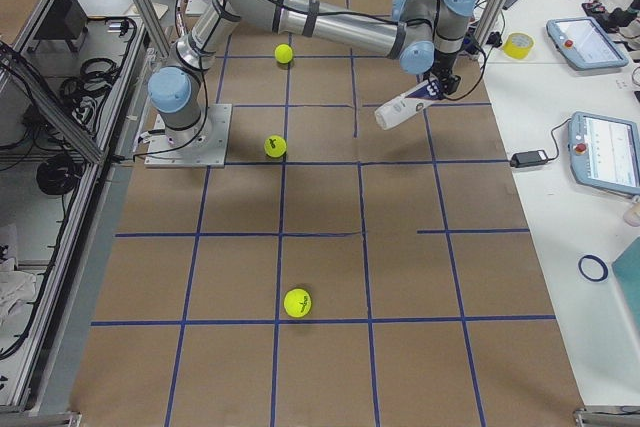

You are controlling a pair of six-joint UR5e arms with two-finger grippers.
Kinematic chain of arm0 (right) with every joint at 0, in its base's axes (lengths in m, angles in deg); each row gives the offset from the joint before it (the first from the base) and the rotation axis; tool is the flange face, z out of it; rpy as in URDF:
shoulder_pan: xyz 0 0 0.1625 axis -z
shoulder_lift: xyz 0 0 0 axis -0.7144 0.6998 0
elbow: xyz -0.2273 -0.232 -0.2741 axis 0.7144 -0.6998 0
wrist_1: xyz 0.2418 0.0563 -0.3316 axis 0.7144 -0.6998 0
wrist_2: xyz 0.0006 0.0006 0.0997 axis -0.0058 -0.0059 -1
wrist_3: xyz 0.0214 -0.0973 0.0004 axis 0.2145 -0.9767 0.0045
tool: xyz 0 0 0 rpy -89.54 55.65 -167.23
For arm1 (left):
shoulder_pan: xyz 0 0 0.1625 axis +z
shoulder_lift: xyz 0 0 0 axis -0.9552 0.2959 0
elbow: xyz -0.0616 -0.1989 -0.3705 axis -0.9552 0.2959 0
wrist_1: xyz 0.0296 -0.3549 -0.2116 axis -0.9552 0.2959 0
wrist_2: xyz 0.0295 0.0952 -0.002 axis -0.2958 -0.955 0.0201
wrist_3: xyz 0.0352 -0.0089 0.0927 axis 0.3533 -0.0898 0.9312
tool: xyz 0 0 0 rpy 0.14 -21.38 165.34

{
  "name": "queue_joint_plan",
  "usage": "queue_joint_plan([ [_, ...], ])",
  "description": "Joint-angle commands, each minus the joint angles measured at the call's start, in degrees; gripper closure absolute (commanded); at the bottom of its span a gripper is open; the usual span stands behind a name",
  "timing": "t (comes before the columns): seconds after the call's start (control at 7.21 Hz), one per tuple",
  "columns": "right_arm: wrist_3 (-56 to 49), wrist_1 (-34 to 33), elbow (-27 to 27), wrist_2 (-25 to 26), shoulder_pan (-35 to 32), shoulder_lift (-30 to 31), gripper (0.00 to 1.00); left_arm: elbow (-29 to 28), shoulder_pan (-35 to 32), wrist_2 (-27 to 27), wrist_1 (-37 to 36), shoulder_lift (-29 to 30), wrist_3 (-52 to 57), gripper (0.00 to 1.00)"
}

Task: Lift up tennis ball bucket
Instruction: 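Carry the can with the right gripper toward the table center, tipping it over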

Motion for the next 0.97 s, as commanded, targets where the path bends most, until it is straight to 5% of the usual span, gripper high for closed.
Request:
queue_joint_plan([
  [0.0, -5.1, -5.7, 0.4, 0.8, -12.1, -0.1, 0.98, 0.0, 0.1, 0.0, 0.0, -0.1, 0.0, 0.00],
  [0.42, -10.7, -13.1, 9.1, 1.1, -18.2, -0.2, 0.98, -0.1, 0.1, -0.2, -0.1, -0.1, 0.1, 0.00],
  [0.83, -14.6, -16.1, 10.5, 6.0, -24.6, -0.4, 0.99, -0.1, 0.1, -0.5, 0.0, -0.2, 0.1, 0.00],
])
